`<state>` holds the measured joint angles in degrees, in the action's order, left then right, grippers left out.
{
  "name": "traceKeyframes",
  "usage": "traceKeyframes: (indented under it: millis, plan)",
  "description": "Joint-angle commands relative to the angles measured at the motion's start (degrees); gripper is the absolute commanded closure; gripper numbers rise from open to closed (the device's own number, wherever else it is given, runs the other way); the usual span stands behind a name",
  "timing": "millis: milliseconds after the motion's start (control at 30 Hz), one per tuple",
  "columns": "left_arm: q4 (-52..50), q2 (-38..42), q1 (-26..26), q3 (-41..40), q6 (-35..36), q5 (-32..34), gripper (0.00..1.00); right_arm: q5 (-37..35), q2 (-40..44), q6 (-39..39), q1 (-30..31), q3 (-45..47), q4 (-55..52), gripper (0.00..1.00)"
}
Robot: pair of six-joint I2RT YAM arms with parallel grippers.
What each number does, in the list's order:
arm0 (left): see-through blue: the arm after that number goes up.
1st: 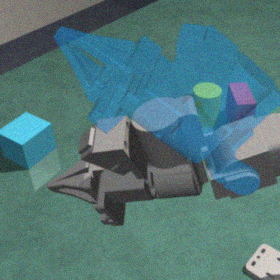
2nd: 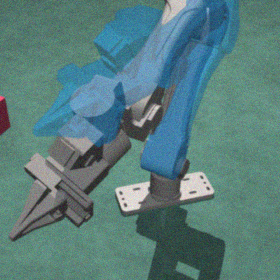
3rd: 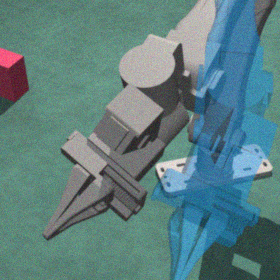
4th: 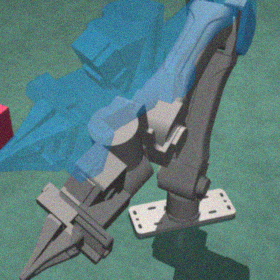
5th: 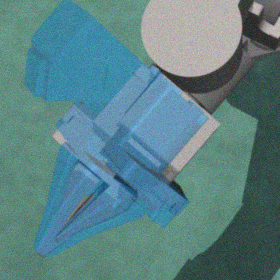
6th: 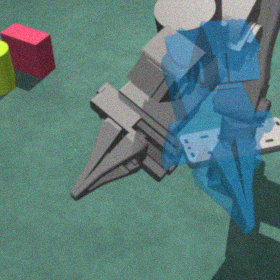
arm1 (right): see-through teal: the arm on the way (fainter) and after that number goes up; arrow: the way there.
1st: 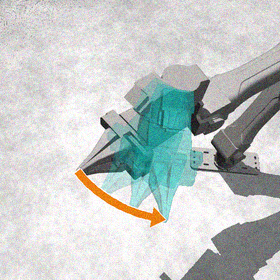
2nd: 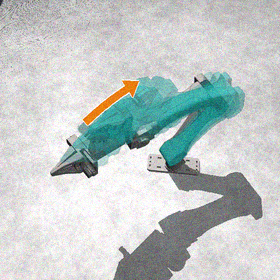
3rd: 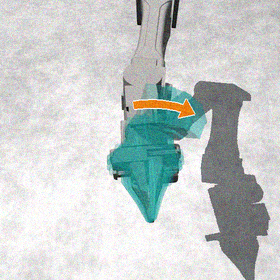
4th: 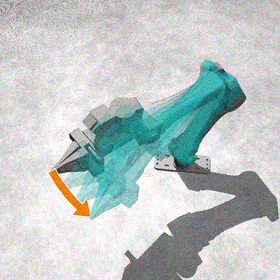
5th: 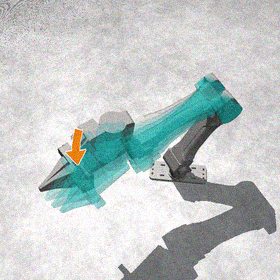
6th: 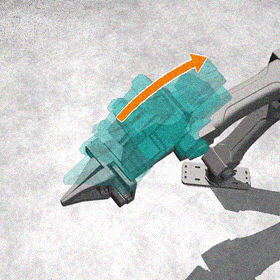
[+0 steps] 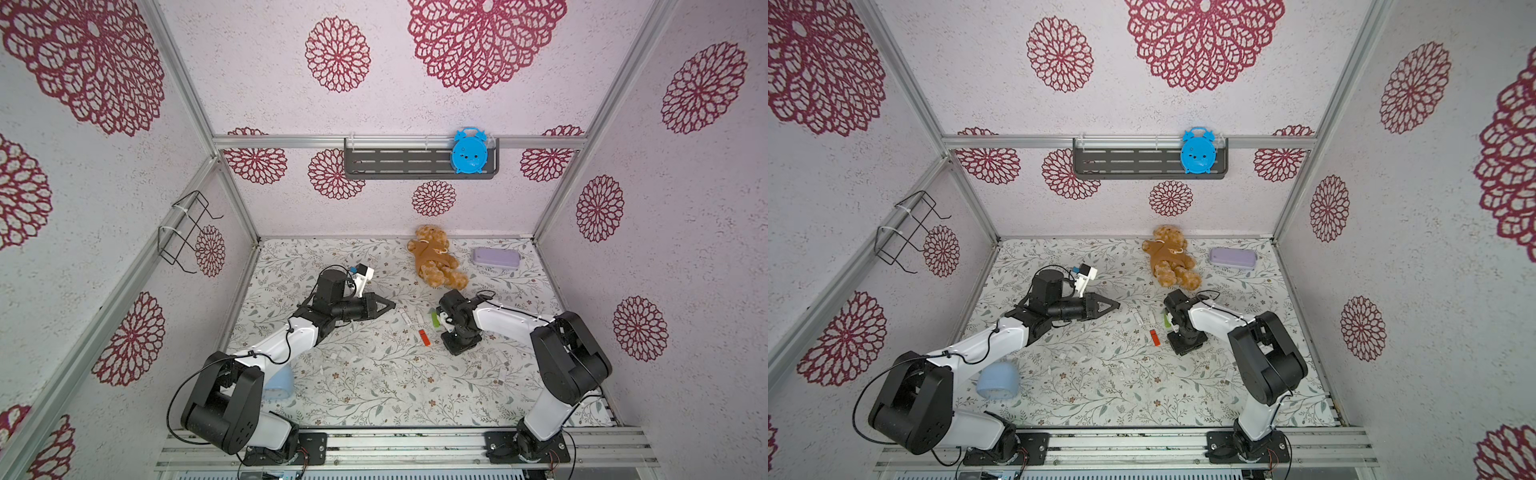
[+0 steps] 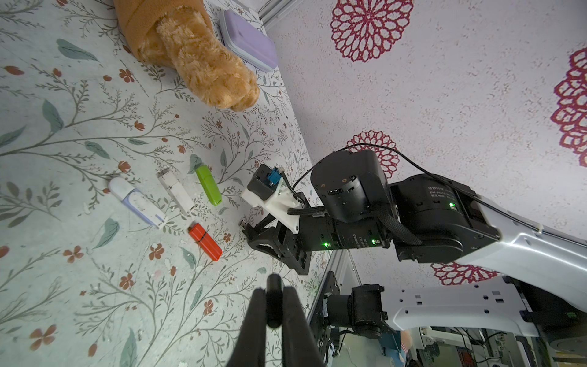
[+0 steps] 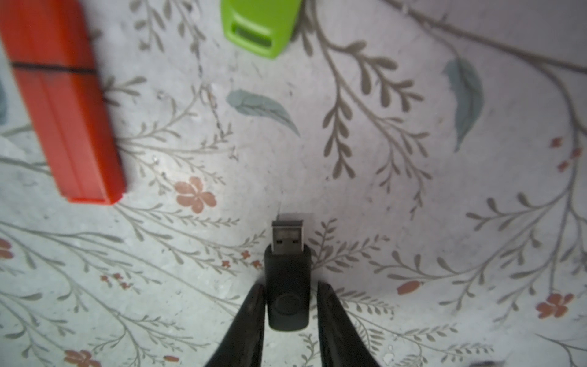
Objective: Close the usb drive cover
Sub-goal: Pick up the USB drive from the center of the board.
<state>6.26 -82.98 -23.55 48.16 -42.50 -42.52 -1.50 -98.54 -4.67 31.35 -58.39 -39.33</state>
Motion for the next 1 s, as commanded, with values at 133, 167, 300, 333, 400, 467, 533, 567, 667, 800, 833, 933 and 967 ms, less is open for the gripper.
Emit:
traceKeyframes:
  millis: [133,167,300,333,400,467,533,567,667,800,833,933,967]
  plan:
    - [0.85,0.13,0.46,-0.26,0.22,-0.08,0.90,0.58,-3.23,-2.58,-0.84,0.62,3.27,0.70]
    - [0.85,0.02,0.48,-0.20,0.18,-0.23,0.90,0.75,-3.23,-2.84,-1.03,0.82,3.47,0.70]
    - [0.92,-0.16,0.52,-0.17,0.23,-0.32,0.90,0.97,-3.63,-3.50,-1.21,1.08,3.91,0.71]
    - [0.91,-0.16,0.50,-0.09,0.23,-0.37,0.90,0.78,-3.73,-3.63,-1.24,1.14,4.08,0.71]
    - [0.90,-0.08,0.48,-0.17,0.30,-0.39,0.90,0.92,-4.00,-3.73,-1.38,1.09,4.16,0.71]
    - [0.83,0.02,0.50,-0.31,0.31,-0.28,0.90,1.10,-4.16,-3.95,-1.38,1.09,4.51,0.71]
    - [0.85,0.01,0.46,-0.33,0.31,-0.28,0.90,1.49,-4.33,-3.86,-1.38,1.00,4.61,0.74]
    - [0.86,0.01,0.52,-0.35,0.30,-0.28,0.90,1.58,-4.44,-3.86,-1.38,0.85,4.46,0.75]
    - [0.70,0.12,0.52,-0.22,0.39,-0.28,0.90,1.26,-4.40,-3.46,-1.38,0.49,3.79,0.77]
    - [0.50,0.10,0.52,-0.03,0.57,-0.37,0.90,0.97,-2.48,-2.15,-1.16,0.21,3.26,0.79]
    - [0.42,0.10,0.51,0.00,0.58,-0.36,0.90,0.61,-1.15,-1.56,-0.88,0.25,3.45,0.79]
    - [0.05,0.10,0.45,0.25,0.84,-0.84,0.90,0.27,4.01,1.01,0.12,0.52,4.40,0.80]
    - [-0.23,0.03,0.52,0.43,1.07,-1.06,0.90,0.61,6.40,2.14,0.48,1.04,5.31,0.81]
